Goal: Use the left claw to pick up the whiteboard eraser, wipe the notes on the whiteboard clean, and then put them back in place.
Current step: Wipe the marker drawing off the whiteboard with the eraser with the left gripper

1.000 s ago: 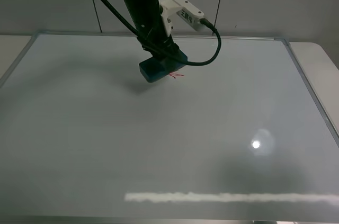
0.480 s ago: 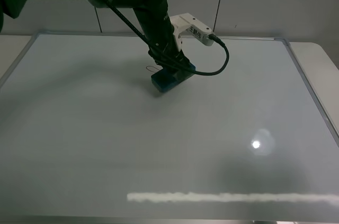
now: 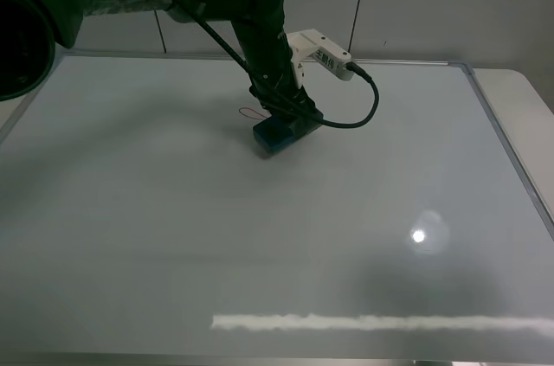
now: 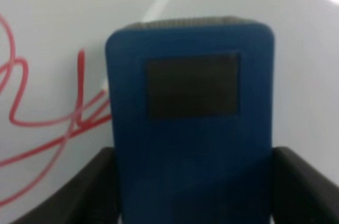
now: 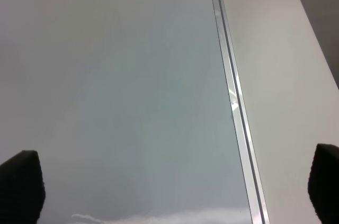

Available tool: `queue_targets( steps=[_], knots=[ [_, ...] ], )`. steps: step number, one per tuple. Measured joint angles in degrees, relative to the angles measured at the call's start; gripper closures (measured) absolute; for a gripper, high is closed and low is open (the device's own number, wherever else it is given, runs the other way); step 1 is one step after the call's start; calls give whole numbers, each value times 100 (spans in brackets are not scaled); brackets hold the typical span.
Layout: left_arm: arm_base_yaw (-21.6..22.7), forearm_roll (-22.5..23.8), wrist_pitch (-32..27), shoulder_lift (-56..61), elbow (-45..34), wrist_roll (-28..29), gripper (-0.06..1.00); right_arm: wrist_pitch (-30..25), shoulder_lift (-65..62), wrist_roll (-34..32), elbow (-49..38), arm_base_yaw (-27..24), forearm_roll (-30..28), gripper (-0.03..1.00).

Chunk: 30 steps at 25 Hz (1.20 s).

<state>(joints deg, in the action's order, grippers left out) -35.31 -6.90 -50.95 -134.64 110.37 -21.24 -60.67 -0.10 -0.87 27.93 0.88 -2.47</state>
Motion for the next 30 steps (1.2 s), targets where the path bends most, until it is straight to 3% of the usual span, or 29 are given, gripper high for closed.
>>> queue_targets(
  steps=[18,30],
  knots=[
    [9,55,246,-511,350,-98,38,0,0,0,0,0,0,-3],
    [764,-76,650,-593,408,-100,38,0,0,0,0,0,0,-3]
  ],
)
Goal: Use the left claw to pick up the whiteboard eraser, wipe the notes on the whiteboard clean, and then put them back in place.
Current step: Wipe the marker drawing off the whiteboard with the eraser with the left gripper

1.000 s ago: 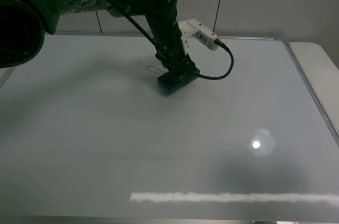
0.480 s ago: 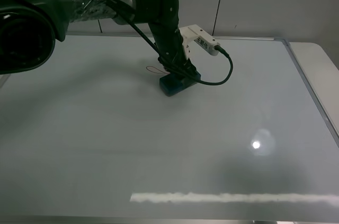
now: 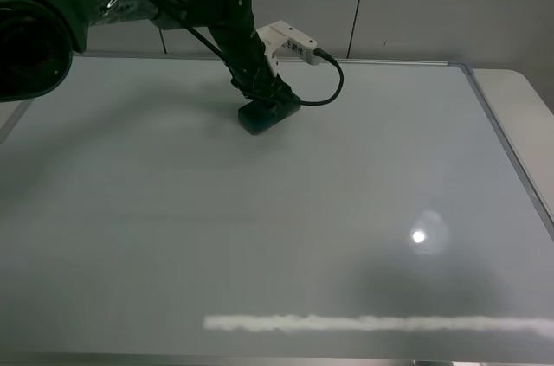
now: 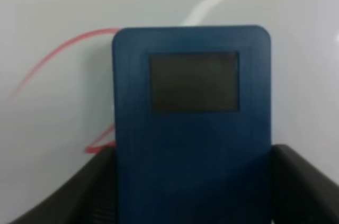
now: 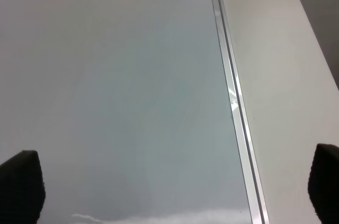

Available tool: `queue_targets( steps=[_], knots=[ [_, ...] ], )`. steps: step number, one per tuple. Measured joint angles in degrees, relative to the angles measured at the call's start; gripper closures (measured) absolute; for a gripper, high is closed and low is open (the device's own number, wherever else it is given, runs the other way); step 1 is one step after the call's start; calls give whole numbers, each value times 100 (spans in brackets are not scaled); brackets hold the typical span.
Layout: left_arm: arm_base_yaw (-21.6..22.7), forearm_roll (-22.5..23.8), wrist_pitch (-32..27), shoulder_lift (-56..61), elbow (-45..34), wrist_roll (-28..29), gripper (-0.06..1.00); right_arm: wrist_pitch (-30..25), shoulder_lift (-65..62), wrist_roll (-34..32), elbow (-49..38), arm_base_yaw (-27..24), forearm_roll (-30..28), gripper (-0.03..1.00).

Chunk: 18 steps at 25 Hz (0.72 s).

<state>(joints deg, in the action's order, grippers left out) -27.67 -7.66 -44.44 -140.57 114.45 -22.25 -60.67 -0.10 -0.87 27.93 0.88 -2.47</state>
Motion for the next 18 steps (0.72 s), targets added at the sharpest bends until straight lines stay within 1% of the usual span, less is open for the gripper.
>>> queue_targets(
  steps=[5,12,15,18],
  knots=[
    [336,-101,26,-29,17,-82,38,0,0,0,0,0,0,-3],
    [762,-116,112,-29,17,-201,38,0,0,0,0,0,0,-3],
    [785,-110,119,-29,17,-201,38,0,0,0,0,0,0,-3],
    [715,-35,130,-29,17,-207,38,0,0,0,0,0,0,-3]
  ],
)
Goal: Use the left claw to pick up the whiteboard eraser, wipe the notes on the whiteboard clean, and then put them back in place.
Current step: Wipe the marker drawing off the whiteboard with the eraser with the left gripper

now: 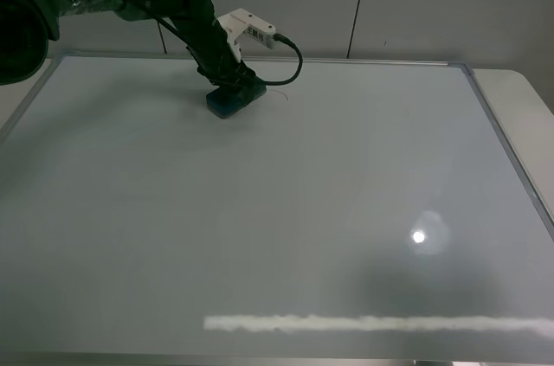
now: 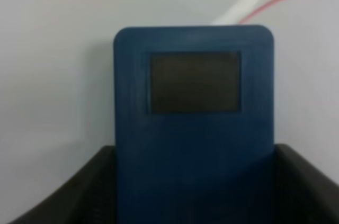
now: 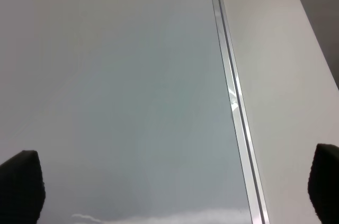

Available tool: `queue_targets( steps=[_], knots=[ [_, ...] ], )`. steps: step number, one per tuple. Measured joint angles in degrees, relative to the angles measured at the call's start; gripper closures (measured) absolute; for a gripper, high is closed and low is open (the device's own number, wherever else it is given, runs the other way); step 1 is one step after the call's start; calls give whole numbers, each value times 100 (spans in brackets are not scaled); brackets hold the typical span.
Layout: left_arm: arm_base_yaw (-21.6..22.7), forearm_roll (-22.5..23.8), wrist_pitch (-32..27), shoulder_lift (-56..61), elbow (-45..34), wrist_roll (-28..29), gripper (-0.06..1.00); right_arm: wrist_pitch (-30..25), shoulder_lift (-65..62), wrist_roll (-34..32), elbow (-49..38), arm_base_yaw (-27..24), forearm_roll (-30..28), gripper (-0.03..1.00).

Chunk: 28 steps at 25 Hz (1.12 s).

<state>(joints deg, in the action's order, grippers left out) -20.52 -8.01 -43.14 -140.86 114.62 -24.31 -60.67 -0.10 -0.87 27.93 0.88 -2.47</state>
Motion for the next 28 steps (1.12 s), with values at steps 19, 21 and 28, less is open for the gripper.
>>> queue_targets(
  steps=[19,21,28],
  knots=[
    [-1032,-52,-372,-230,559,-92,38,0,0,0,0,0,0,-3],
    [-1014,-57,-374,-248,572,-114,38,0,0,0,0,0,0,-3],
    [-634,-220,-230,-333,610,-207,38,0,0,0,0,0,0,-3]
  ],
)
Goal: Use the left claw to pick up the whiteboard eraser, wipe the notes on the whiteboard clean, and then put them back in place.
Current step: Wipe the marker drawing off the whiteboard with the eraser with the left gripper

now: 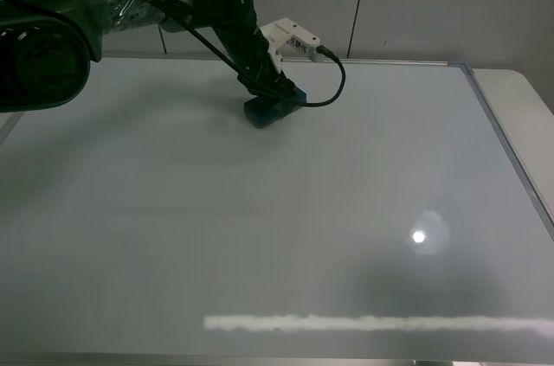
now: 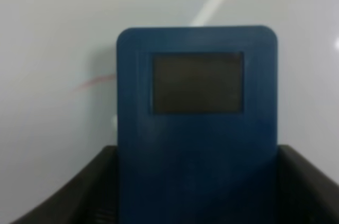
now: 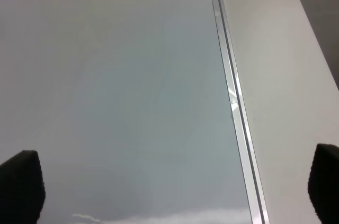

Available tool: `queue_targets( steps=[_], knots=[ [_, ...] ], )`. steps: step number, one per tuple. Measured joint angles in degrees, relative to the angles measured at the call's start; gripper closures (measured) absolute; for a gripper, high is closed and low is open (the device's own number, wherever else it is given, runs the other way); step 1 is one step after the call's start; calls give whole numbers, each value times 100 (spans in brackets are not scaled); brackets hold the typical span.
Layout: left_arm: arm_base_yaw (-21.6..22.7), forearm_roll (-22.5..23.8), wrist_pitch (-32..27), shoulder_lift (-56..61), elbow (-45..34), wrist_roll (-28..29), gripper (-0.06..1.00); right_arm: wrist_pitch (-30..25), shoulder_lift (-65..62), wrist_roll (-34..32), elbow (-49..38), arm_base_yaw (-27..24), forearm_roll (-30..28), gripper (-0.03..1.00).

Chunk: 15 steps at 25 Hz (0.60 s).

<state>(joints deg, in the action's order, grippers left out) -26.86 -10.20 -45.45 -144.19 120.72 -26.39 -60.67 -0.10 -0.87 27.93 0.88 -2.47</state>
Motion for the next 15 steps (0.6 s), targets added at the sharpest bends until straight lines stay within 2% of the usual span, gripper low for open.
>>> queue_targets(
  steps=[9,15],
  knots=[
    [809,-138,95,-70,51,-38,38,0,0,0,0,0,0,-3],
    [924,-131,-24,-70,78,-32,39,0,0,0,0,0,0,-3]
  ],
)
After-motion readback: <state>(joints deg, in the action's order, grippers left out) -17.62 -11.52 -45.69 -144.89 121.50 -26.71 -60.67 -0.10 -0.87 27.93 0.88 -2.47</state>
